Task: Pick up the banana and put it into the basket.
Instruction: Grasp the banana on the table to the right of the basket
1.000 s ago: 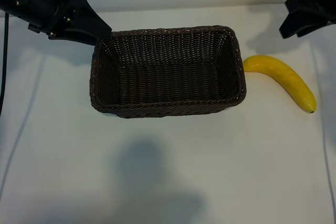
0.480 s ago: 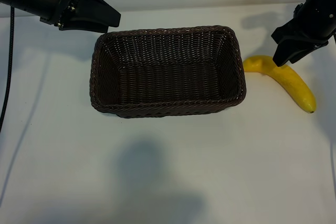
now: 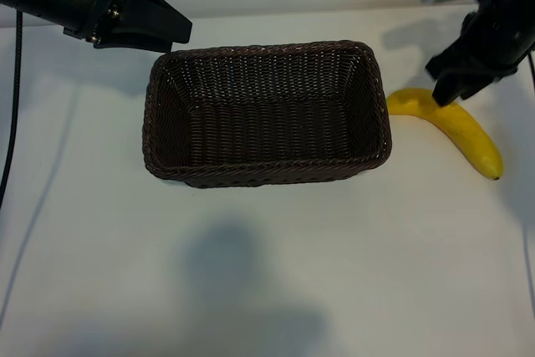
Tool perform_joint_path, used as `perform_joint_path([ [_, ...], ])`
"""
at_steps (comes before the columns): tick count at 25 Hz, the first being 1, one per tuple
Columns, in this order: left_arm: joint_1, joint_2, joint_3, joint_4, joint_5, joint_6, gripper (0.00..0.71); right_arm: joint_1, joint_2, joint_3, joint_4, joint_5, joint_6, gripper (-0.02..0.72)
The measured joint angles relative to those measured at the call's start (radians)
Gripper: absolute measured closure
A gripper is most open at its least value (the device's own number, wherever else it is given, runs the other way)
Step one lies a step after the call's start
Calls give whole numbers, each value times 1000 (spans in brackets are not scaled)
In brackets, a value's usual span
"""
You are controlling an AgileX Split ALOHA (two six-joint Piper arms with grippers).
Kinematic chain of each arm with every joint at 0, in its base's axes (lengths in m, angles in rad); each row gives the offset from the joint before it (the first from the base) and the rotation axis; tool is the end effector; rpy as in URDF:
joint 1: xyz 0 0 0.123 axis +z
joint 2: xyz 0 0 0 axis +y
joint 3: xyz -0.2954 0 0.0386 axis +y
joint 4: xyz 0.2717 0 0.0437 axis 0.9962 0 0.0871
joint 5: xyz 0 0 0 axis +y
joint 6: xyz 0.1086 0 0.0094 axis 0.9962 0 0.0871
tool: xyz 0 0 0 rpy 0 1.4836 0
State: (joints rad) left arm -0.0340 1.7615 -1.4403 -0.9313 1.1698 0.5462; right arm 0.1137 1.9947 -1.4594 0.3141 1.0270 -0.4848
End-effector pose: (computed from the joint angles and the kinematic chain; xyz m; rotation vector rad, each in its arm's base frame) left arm 0.3899 -0.0939 0.2933 0.3402 2.5241 -1.1126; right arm 0.4190 0.0769 0.1710 -0.6604 2.8994 0.3802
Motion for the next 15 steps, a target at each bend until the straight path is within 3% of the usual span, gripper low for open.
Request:
perform_joint_path([
  [4,0,0,0,-1,-1,2,255,4,3,67,-6,-82,-20,297],
  [11,0,0,0,-12,-1,2,256,4,20,68,6,-84,-24,164],
  [15,0,0,0,-28,0,2,256,4,44,68,6,-89,-24,135],
])
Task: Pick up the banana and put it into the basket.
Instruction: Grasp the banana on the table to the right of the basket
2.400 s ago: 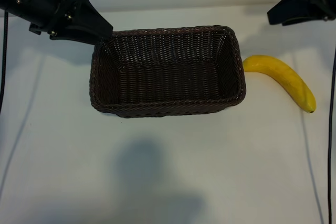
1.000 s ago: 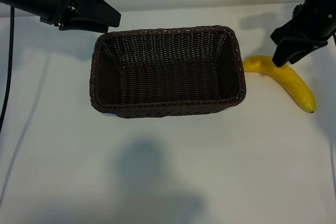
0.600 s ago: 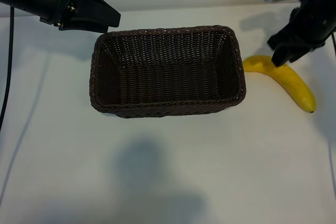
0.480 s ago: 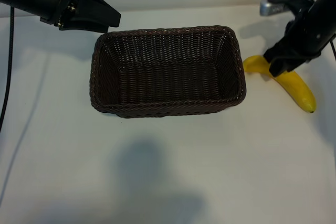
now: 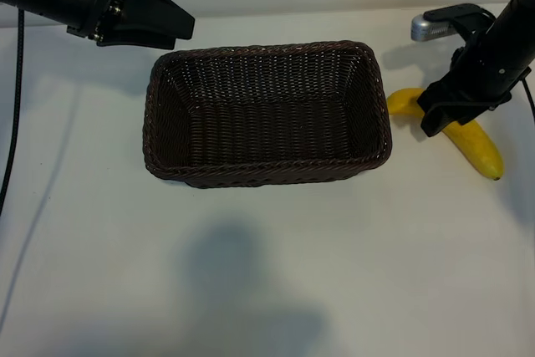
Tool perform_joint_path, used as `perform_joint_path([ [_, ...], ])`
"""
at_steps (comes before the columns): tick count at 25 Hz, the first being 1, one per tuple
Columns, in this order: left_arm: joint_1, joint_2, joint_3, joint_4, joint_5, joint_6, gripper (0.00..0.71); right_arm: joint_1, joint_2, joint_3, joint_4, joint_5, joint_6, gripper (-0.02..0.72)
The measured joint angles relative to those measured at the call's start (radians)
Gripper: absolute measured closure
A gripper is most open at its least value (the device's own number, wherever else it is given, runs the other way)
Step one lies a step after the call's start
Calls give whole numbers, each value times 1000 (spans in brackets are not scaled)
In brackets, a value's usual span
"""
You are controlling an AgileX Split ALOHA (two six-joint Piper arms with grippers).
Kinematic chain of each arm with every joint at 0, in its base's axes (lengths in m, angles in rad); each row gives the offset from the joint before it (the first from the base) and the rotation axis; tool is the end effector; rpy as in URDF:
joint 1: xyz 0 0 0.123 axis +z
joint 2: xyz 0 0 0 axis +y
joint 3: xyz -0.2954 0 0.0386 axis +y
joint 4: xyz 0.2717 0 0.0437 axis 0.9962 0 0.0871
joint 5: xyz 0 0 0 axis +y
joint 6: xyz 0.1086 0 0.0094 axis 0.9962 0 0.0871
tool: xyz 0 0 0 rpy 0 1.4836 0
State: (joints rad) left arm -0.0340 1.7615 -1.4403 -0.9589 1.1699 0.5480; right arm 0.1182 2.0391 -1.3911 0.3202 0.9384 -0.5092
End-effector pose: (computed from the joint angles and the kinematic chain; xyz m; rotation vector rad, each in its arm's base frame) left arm 0.3904 -0.0955 0.2955 0.3265 2.5062 -1.1428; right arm 0.4147 0.0771 0.1351 -0.6635 2.9238 0.3707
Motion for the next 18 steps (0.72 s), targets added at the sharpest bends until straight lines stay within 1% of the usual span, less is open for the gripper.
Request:
perform_joint_path([
  [7,0,0,0,-2,3,0,256,0,1,-3,-26,-4,4,134],
  [10,0,0,0,-2,-1,3,256,0,2,-17,-40,23,13,133],
  [13,0,0,0,-2,-4,10,256,0,8,-50,-76,71,34,132],
  [18,0,0,0,-5,-4,14,256,0,8,-65,-98,79,45,130],
])
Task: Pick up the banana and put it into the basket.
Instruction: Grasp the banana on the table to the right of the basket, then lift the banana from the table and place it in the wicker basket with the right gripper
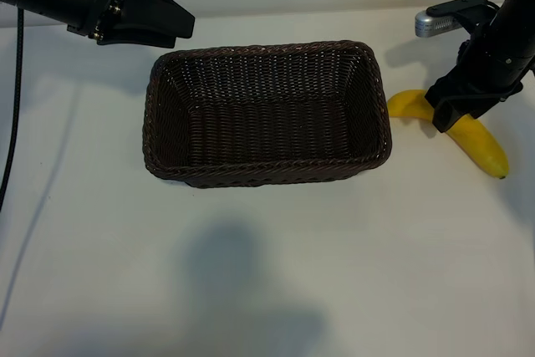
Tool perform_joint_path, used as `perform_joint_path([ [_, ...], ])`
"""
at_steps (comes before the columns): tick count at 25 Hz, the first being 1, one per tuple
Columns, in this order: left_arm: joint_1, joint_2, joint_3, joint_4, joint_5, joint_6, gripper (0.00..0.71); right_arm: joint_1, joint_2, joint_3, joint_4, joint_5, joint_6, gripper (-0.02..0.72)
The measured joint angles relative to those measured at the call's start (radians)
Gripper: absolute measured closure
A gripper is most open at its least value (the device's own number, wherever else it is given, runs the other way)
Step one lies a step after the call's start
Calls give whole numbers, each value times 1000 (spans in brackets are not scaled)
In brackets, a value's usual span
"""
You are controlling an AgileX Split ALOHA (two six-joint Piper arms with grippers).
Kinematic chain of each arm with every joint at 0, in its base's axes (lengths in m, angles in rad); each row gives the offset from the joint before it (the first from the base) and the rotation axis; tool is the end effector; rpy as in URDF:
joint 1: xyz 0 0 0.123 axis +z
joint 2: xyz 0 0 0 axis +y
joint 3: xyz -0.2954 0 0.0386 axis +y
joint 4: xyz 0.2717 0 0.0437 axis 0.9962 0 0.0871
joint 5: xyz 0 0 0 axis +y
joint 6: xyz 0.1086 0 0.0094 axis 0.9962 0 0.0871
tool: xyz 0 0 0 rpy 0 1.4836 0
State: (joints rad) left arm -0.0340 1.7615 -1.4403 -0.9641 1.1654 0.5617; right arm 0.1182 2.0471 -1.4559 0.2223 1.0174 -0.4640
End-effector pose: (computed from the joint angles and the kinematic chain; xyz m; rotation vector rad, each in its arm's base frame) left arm 0.3910 -0.0957 0.2959 0.3370 2.4947 -1.1397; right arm 0.4207 0.0706 0.1458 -0.7092 2.9641 0.2760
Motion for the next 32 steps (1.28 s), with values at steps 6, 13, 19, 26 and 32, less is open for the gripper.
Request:
perform_joint_path([
  [6,0,0,0,-29,-2,7,256,0,5,0,-48,-64,3,130],
  [13,0,0,0,-34,-8,7,256,0,48,0,-47,-97,3,130],
  [19,0,0,0,-34,-8,8,256,0,89,0,-34,-101,3,162],
  [26,0,0,0,-35,-10,12,256,0,86,0,-32,-85,3,285],
  [32,0,0,0,-44,-11,12,256,0,73,-4,-33,-44,3,285],
])
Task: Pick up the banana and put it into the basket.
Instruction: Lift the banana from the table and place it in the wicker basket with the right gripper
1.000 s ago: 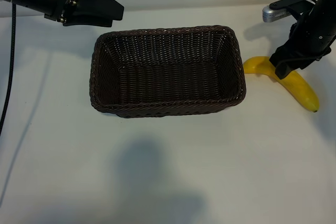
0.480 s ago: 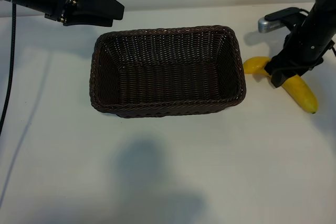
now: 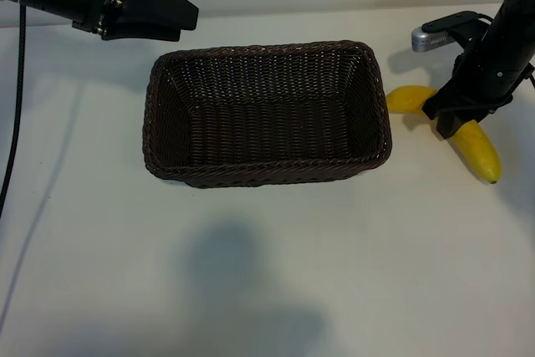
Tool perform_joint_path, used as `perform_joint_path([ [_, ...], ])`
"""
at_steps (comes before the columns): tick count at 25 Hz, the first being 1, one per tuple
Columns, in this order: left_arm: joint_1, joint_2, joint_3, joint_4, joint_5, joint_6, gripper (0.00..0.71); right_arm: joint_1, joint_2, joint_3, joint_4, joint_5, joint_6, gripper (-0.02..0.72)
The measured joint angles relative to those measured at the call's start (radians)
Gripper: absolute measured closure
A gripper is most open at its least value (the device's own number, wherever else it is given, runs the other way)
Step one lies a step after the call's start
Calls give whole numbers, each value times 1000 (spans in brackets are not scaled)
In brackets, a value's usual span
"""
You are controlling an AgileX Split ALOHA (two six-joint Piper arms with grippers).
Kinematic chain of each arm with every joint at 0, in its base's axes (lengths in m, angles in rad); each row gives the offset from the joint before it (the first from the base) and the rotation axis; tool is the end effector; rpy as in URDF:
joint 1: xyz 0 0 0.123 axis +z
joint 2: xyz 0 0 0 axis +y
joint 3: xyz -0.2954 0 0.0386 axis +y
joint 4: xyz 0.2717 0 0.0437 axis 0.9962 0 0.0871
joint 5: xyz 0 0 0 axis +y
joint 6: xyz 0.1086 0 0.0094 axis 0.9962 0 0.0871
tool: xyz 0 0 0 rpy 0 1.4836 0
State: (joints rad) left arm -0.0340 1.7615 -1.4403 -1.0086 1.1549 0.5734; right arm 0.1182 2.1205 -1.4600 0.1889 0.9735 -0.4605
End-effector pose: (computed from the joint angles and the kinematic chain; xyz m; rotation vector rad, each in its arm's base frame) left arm 0.3928 -0.0978 0.2995 0.3176 2.4565 -1.1754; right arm 0.4270 0.0678 0.1149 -0.7239 2.9963 0.2332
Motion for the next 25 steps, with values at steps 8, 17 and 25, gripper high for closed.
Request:
perform_joint_path([
  [8,0,0,0,-42,1,19,256,-35,-141,-133,9,223,73,285],
  [17,0,0,0,-42,7,19,256,12,-270,-155,296,253,34,285],
  [25,0,0,0,-44,8,15,257,244,-236,-162,263,194,27,285],
])
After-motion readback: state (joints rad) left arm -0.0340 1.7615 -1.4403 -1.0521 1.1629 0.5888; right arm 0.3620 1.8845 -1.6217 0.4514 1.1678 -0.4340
